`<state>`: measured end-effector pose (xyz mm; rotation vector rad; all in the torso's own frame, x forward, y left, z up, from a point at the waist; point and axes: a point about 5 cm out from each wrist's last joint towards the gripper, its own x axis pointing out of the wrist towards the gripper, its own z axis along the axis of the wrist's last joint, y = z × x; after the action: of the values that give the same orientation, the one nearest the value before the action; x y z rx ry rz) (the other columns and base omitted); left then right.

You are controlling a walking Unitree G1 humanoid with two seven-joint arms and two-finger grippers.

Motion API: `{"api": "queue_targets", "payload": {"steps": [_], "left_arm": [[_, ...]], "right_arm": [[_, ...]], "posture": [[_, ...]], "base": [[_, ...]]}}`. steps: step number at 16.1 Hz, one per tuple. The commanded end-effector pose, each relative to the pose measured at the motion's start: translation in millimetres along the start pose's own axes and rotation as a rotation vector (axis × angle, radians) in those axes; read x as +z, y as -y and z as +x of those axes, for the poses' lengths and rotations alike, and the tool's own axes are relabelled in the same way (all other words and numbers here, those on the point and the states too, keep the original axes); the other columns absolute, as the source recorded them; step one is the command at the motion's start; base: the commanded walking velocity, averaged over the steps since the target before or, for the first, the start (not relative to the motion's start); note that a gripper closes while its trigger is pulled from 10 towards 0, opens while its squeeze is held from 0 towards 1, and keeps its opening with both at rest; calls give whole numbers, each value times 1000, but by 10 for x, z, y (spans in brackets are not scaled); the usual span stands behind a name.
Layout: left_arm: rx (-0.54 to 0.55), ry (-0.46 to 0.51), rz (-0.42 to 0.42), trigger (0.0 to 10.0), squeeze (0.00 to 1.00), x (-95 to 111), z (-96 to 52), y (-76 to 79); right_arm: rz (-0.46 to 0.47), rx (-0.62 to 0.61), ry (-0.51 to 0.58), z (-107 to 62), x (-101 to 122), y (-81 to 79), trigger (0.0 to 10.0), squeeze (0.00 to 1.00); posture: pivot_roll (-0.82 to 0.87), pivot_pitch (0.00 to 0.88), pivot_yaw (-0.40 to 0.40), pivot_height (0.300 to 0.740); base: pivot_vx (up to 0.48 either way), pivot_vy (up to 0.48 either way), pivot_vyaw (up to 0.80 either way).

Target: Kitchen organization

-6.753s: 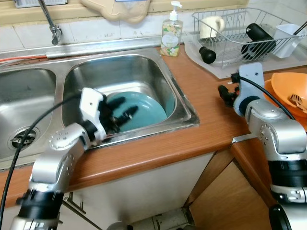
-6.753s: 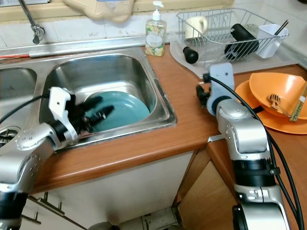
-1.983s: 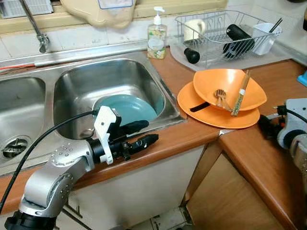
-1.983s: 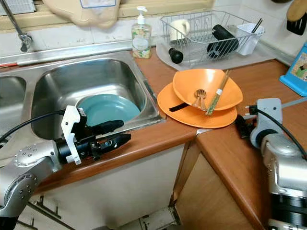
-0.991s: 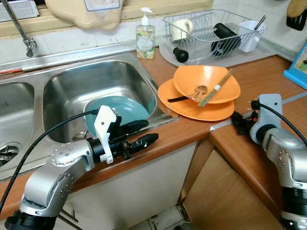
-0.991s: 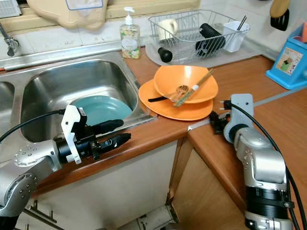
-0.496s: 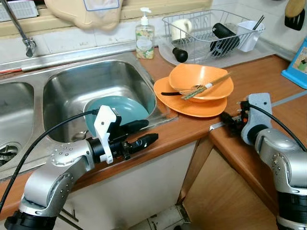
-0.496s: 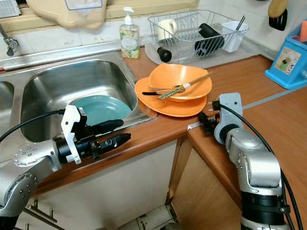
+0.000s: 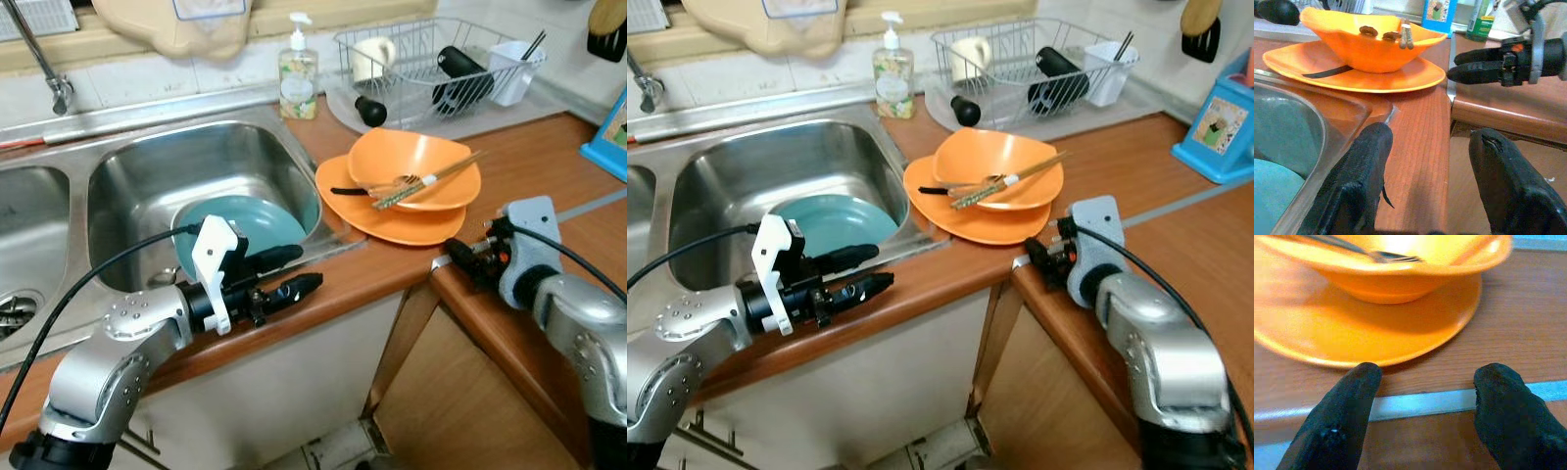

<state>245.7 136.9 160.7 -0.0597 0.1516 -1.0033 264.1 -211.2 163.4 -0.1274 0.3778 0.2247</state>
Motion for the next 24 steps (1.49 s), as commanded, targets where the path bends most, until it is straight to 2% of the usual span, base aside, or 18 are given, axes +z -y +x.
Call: {"api": "queue_targets", "payload": {"steps": [1,5,7,9,10,11,12,14,17,19,21,22,23,24], "left_arm": [[-7,11,31,10000,0,51,6,19],[-7,17,26,10000,0,56,31,29],[-6,18,25,10000,0,58,23,31],[-4,16,23,10000,0,44,13,33],[11,16,27,10000,0,37,17,25],[33,15,32,10000,0,31,36,4],[59,18,40,10000,0,27,60,-21],[105,26,45,10000,0,34,96,-65],[158,27,56,10000,0,31,110,-110],[178,32,60,10000,0,30,111,-124],[161,25,63,10000,0,30,119,-113],[150,18,70,10000,0,31,120,-99],[145,14,74,10000,0,31,121,-94],[138,3,85,10000,0,30,122,-89]], "right_arm": [[-20,65,34,-42,53,-87,10000,0],[-21,98,45,-43,78,-161,10000,0],[-25,74,44,-74,81,-86,10000,0],[-52,36,46,-138,95,47,10000,0],[-70,-5,49,-192,119,164,10000,0],[-60,-58,69,-222,163,281,10000,522],[-18,-117,108,-240,231,388,10000,1000],[-8,-178,166,-246,325,479,10000,1000],[15,-221,224,-237,401,506,10000,1000],[42,-183,301,-242,516,457,10000,1000],[-91,-63,303,-209,602,282,10000,1000],[-167,-43,287,-177,628,258,10000,1000],[-204,-36,281,-161,640,253,10000,1000],[-298,-33,263,-115,679,270,10000,1000]], "posture": [[-131,0,33,740],[-131,0,29,740],[-132,0,29,740],[-137,0,32,740],[-137,0,32,740],[-144,0,34,740],[-144,0,34,740],[-145,0,33,740],[-143,0,31,740],[-141,0,31,740],[-141,0,31,740],[-135,0,31,740],[-135,0,31,740],[-134,0,29,740]], "base": [[0,0,0],[0,0,0],[0,0,0],[0,0,0],[0,0,0],[0,0,0],[0,0,0],[0,0,0],[0,0,0],[0,0,0],[0,0,0],[0,0,0],[0,0,0],[0,0,0]]}}
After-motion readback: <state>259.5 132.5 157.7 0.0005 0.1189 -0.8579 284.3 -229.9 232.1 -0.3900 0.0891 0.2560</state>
